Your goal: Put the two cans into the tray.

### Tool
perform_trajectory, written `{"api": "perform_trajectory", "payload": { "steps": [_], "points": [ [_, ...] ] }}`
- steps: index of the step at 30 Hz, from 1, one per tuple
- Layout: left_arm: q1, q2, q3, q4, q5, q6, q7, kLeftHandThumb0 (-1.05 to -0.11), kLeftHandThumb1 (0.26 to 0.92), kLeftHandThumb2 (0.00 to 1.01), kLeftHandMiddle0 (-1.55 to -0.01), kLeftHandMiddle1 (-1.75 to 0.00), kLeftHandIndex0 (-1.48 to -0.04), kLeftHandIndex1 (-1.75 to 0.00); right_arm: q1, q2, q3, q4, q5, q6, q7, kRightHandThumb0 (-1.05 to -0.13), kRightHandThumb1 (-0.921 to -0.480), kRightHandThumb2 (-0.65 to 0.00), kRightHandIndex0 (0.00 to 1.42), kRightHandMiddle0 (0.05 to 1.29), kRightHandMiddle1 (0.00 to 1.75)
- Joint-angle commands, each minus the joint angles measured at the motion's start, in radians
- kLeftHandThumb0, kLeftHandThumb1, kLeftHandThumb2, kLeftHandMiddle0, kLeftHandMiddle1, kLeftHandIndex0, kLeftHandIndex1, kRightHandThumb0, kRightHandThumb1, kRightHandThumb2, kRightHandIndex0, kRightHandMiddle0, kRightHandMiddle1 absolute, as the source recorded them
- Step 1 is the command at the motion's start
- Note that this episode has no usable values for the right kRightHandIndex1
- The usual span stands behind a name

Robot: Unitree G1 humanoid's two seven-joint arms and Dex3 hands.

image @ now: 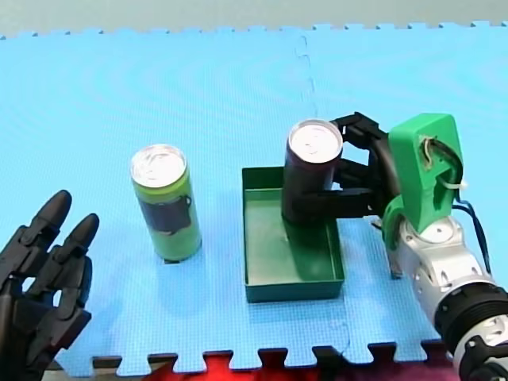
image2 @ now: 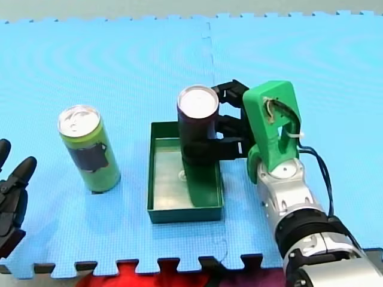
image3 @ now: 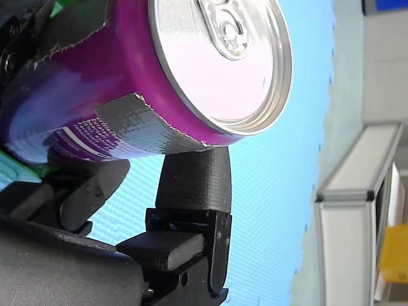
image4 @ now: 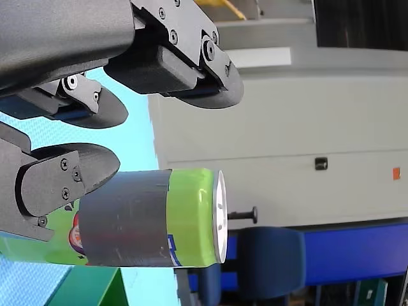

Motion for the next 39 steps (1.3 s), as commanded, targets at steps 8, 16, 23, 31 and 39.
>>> {"api": "perform_trajectory", "payload": {
  "steps": [8, 16, 23, 31, 39],
  "points": [
    [0.016, 0.004, 0.002, -0.027, -0.004, 0.011, 0.003, -1.048, 0.921, 0.61, -0.52, 0.00, -0.47, 0.00, 0.019, 0.016, -0.030, 0.001, 0.039, -0.004, 0.020, -0.256, -0.819, -0.004, 0.93, 0.56, 1.75],
    [0.018, 0.003, 0.000, -0.030, 0.004, 0.010, 0.012, -1.048, 0.921, 0.61, -0.52, 0.00, -0.47, 0.00, 0.021, 0.018, -0.037, 0.009, 0.047, -0.006, 0.031, -0.260, -0.823, -0.005, 0.93, 0.55, 1.75],
    [0.019, 0.003, -0.001, -0.032, 0.003, 0.013, 0.012, -1.048, 0.921, 0.61, -0.52, 0.00, -0.47, 0.00, 0.026, 0.012, -0.020, 0.017, 0.019, -0.045, 0.011, -0.417, -0.795, -0.003, 0.69, 0.46, 1.45],
    [0.017, 0.001, -0.003, -0.033, -0.003, 0.024, 0.011, -1.048, 0.921, 0.61, -0.53, 0.00, -0.47, 0.00, 0.029, -0.014, 0.047, 0.027, -0.062, -0.107, 0.037, -0.920, -0.762, -0.002, 0.39, 0.21, 0.01],
    [0.020, -0.005, -0.007, -0.048, 0.011, 0.035, 0.031, -1.048, 0.921, 0.62, -0.52, 0.00, -0.47, 0.00, 0.028, -0.048, 0.128, 0.034, -0.159, -0.140, 0.011, -1.043, -0.859, -0.026, 0.18, 0.14, 0.00]
  ]
}}
